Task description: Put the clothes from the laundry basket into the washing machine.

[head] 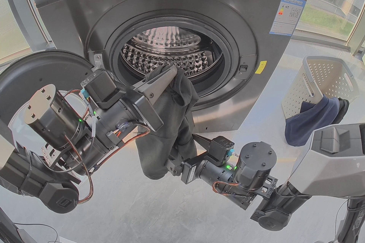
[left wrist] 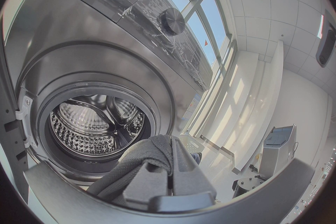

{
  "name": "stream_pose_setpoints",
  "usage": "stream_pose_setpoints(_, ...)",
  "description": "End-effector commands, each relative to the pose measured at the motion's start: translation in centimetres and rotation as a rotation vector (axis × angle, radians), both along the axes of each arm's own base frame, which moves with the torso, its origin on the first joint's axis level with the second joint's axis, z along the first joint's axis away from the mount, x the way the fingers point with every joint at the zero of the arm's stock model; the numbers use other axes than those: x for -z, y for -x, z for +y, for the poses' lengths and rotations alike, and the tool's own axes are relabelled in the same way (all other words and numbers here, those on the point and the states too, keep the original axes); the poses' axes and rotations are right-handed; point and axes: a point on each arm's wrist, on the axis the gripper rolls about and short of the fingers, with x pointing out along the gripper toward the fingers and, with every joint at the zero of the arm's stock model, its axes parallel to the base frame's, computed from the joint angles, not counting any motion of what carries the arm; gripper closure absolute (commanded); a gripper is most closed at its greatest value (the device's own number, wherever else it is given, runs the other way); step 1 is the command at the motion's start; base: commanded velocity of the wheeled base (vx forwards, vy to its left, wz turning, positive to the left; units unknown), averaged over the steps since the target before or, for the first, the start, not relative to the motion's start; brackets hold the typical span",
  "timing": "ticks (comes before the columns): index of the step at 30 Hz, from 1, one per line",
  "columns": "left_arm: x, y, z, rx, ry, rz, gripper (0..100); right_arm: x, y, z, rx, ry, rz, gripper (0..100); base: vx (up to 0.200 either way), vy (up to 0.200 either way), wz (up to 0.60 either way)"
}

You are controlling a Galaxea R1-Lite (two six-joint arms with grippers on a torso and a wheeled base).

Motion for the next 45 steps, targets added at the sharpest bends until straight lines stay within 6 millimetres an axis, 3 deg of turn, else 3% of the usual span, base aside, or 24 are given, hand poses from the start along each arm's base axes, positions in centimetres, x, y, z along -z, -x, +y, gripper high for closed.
stream_pose_setpoints(1, -0.4, 0.5, 0.2, 0.005, 0.007, -0.009, 100, 0.1, -0.4, -0.3, 0.013, 0.002, 0.002, 0, 0.000, 0.000, 0.00)
stream_pose_setpoints(9, 0.0, 0.6, 0.7, -0.001, -0.004, 0.001, 100, -0.2, -1.4, -1.9, 0.056, -0.009, 0.008, 0, 0.000, 0.000, 0.00)
stream_pose_setpoints(16, 0.4, 0.1, 1.0, -0.020, -0.012, 0.011, 100, -1.6, 0.7, -3.8, 0.043, -0.010, 0.021, 0, 0.000, 0.000, 0.00)
stream_pose_setpoints(31, 0.9, -0.5, 0.5, -0.020, -0.021, 0.024, 100, -2.0, 2.4, -3.2, -0.016, -0.028, 0.033, 0, 0.000, 0.000, 0.00)
stream_pose_setpoints(35, 0.9, -0.6, 0.6, -0.023, -0.021, 0.024, 100, -2.1, 3.4, -2.8, -0.107, -0.051, 0.065, 0, 0.000, 0.000, 0.00)
stream_pose_setpoints(45, 0.6, -0.8, 0.6, -0.027, -0.012, 0.013, 100, -3.4, 4.7, -4.4, -0.166, -0.098, 0.095, 0, 0.000, 0.000, 0.00)
